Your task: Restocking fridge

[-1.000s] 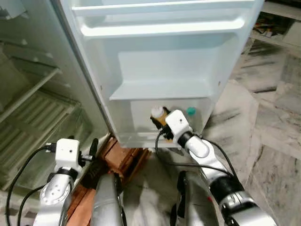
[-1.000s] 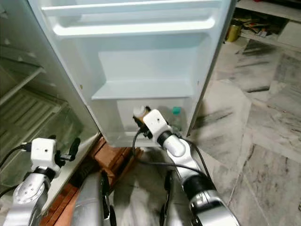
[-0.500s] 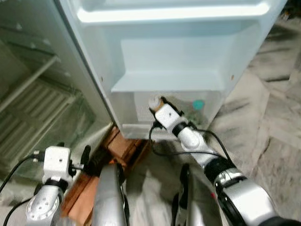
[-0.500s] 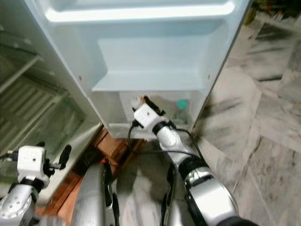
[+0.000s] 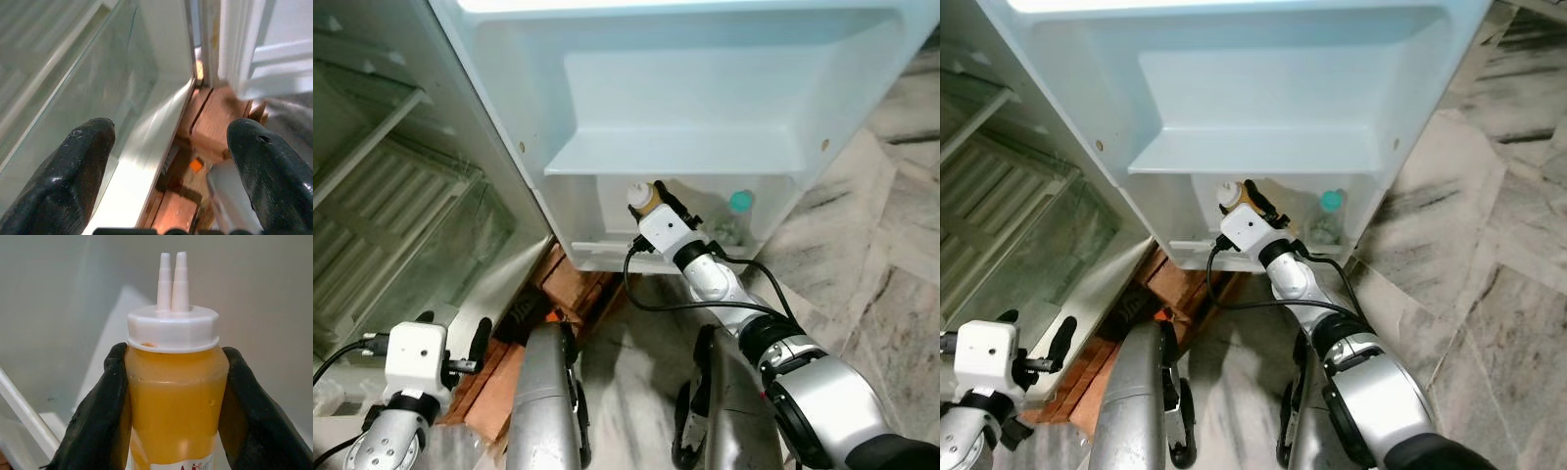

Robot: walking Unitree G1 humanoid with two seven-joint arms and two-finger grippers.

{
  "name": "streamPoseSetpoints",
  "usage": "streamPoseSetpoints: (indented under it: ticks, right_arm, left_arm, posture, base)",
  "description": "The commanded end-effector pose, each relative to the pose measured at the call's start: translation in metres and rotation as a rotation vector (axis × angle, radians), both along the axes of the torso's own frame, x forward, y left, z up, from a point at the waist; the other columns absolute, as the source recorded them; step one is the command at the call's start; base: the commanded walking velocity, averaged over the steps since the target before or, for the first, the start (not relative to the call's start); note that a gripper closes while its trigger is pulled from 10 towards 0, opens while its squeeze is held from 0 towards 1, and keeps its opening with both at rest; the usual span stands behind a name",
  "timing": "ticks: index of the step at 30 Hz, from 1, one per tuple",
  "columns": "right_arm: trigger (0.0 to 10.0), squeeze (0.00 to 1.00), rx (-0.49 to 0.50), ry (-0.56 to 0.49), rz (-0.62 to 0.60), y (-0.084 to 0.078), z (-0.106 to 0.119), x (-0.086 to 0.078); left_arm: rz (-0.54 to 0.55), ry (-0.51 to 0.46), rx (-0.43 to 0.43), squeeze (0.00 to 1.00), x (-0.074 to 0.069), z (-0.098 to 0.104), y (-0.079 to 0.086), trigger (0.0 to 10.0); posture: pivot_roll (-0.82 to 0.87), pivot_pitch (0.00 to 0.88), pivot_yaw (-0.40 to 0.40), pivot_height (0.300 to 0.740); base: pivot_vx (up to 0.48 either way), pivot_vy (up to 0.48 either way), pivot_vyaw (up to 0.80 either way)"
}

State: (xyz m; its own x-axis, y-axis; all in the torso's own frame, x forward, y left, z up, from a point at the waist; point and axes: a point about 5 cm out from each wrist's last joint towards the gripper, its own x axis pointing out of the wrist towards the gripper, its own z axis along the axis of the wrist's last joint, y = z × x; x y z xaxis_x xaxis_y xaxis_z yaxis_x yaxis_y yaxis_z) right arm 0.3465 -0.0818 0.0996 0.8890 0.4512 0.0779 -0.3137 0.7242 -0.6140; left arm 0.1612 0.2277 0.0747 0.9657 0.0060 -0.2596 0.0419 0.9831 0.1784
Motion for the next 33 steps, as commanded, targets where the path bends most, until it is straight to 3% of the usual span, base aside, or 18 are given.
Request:
streamPoseSetpoints:
  ticks: [1,3,9,11,16,17,18,19,20,21,33]
  right_arm:
    - [10.0,0.00,-0.033,0.010,0.002,0.001,-0.008,-0.004]
    - [10.0,0.00,-0.041,-0.006,-0.008,0.001,-0.004,-0.001]
    - [10.0,0.00,0.028,0.188,-0.087,-0.005,-0.024,-0.003]
    - [10.0,0.00,0.139,0.276,-0.169,-0.013,-0.029,-0.002]
    - [10.0,0.00,0.236,0.343,-0.248,-0.021,-0.034,-0.002]
    - [10.0,0.09,0.262,0.361,-0.265,-0.024,-0.035,-0.001]
    - [10.0,0.09,0.262,0.361,-0.265,-0.024,-0.035,-0.001]
    - [10.0,0.69,0.285,0.371,-0.291,-0.029,-0.035,-0.001]
    - [10.0,0.69,0.293,0.374,-0.303,-0.031,-0.035,0.000]
    - [10.0,1.00,0.304,0.373,-0.314,-0.033,-0.035,0.000]
    - [10.0,1.00,0.321,0.262,-0.322,-0.044,-0.011,0.014]
  left_arm:
    - [0.020,0.027,0.015,0.00,-0.009,0.001,0.007,10.0]
    - [0.020,0.038,0.015,0.00,-0.011,0.001,0.008,10.0]
    - [0.011,0.060,0.007,0.00,-0.018,0.002,0.006,10.0]
    - [0.014,0.065,0.006,0.00,-0.019,0.003,0.006,10.0]
    - [0.010,0.070,0.009,0.00,-0.019,0.003,0.006,10.0]
    - [0.007,0.072,0.010,0.00,-0.017,0.003,0.006,10.0]
    - [0.007,0.072,0.010,0.00,-0.017,0.003,0.006,10.0]
    - [0.004,0.073,0.011,0.00,-0.016,0.003,0.006,10.0]
    - [0.004,0.074,0.011,0.00,-0.016,0.003,0.006,10.0]
    - [0.003,0.074,0.011,0.00,-0.015,0.003,0.006,10.0]
    - [-0.007,0.040,0.035,0.00,0.006,0.001,0.007,10.0]
  posture:
    - [0.30,0.347,0.074,0.578]
    - [0.30,0.354,0.075,0.578]
    - [0.31,0.375,0.078,0.578]
    - [0.32,0.378,0.079,0.578]
    - [0.32,0.374,0.083,0.578]
    - [0.31,0.374,0.086,0.578]
    - [0.31,0.374,0.086,0.578]
    - [0.31,0.372,0.088,0.578]
    - [0.31,0.372,0.088,0.578]
    - [0.31,0.369,0.089,0.578]
    - [0.28,0.312,0.090,0.578]
  base:
    - [0.000,0.000,0.00]
    - [0.000,0.000,0.00]
    - [0.000,0.000,0.00]
    - [0.000,0.000,0.00]
    - [0.000,0.000,0.00]
    - [0.000,0.000,0.00]
    - [0.000,0.000,0.00]
    - [0.000,0.000,0.00]
    - [0.000,0.000,0.00]
    - [0.000,0.000,0.00]
    - [0.000,0.000,0.00]
